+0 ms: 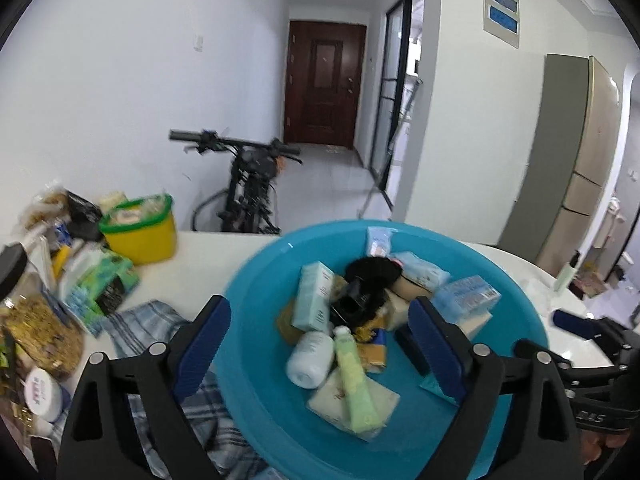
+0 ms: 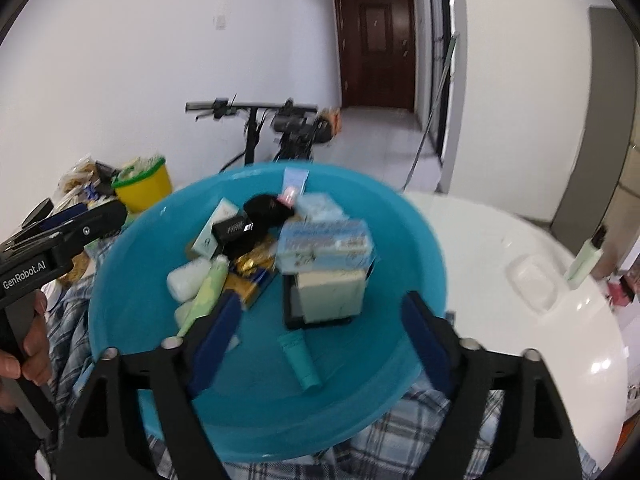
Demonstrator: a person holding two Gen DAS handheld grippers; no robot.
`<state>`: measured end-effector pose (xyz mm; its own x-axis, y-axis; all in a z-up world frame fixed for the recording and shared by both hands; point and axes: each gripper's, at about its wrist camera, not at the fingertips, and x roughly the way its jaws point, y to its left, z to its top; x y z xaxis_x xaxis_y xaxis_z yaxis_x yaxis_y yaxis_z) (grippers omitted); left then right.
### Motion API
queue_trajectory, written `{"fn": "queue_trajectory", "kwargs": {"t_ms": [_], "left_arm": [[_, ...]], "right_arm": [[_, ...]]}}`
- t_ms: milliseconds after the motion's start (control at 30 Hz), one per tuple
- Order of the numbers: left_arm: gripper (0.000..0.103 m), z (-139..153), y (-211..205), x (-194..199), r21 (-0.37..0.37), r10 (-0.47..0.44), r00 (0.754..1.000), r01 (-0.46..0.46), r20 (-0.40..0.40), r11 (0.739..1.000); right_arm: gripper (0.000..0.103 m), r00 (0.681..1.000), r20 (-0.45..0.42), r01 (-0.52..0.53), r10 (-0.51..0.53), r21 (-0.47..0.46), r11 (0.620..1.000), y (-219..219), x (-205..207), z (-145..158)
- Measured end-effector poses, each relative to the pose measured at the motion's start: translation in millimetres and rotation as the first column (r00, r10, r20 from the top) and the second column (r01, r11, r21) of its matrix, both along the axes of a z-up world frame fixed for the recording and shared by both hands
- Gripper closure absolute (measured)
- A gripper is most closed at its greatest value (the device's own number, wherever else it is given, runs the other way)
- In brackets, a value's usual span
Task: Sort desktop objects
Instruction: 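Lift both open grippers up and back away from the basin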
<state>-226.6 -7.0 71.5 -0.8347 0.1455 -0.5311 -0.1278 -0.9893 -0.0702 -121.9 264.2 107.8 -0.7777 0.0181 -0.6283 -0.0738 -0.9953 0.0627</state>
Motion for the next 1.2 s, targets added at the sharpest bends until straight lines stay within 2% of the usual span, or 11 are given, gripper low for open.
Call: {"fn": "queue_trajectory", "kwargs": {"t_ms": [67,100,267,400,433,467,567,700,900,1133,1200], "left_arm": [[0.011,4,-1,4,-0.005,-0.002,0.999,0.002,-0.036,1.0],[0.011,6,-2,6,-0.002,-0.002,0.999,0.002,-0.047,1.0],[0.01,12,-6,11,0.013,-0.007,0.998,0.008,-0.063,1.0],[0.01,21,-4,24,-0.012,-0.016,0.992,0.015,-0.125,1.0],[0.009,23,-3,27,-0.028,-0.02,0.989,0.016,-0.144,0.999],[0.002,25,-1,30,-0.04,-0.022,0.987,0.016,-0.156,0.999],[0.0,30,3,39,-0.068,-0.031,0.98,0.017,-0.195,0.998],[0.0,36,2,52,-0.045,-0.047,0.978,0.039,-0.204,0.998],[0.0,47,2,73,-0.047,-0.078,0.967,0.069,-0.241,0.997],[0.0,50,-4,92,-0.032,-0.07,0.966,0.064,-0.247,0.997],[0.0,52,-4,97,-0.041,-0.071,0.974,0.064,-0.214,0.997]], "right_arm": [[0.002,0.998,-0.059,0.016,-0.016,-0.002,1.0,2,5,6],[0.0,0.996,-0.083,0.023,-0.023,-0.008,1.0,3,7,9],[0.0,0.988,-0.152,0.039,-0.042,-0.019,0.999,8,13,21],[0.0,0.979,-0.199,0.043,-0.041,0.009,0.999,6,21,29],[0.0,0.977,-0.21,0.047,-0.041,0.022,0.999,5,23,31],[0.0,0.975,-0.218,0.048,-0.04,0.03,0.998,4,25,32],[0.0,0.973,-0.23,0.038,-0.03,0.034,0.999,1,30,37],[0.0,0.968,-0.248,0.03,-0.02,0.038,0.999,-3,38,43],[0.0,0.959,-0.284,0.023,-0.014,0.031,0.999,-5,57,52],[0.0,0.977,-0.215,0.02,-0.02,-0.004,1.0,-3,67,51],[0.0,0.977,-0.21,0.026,-0.027,-0.011,1.0,-1,72,51]]}}
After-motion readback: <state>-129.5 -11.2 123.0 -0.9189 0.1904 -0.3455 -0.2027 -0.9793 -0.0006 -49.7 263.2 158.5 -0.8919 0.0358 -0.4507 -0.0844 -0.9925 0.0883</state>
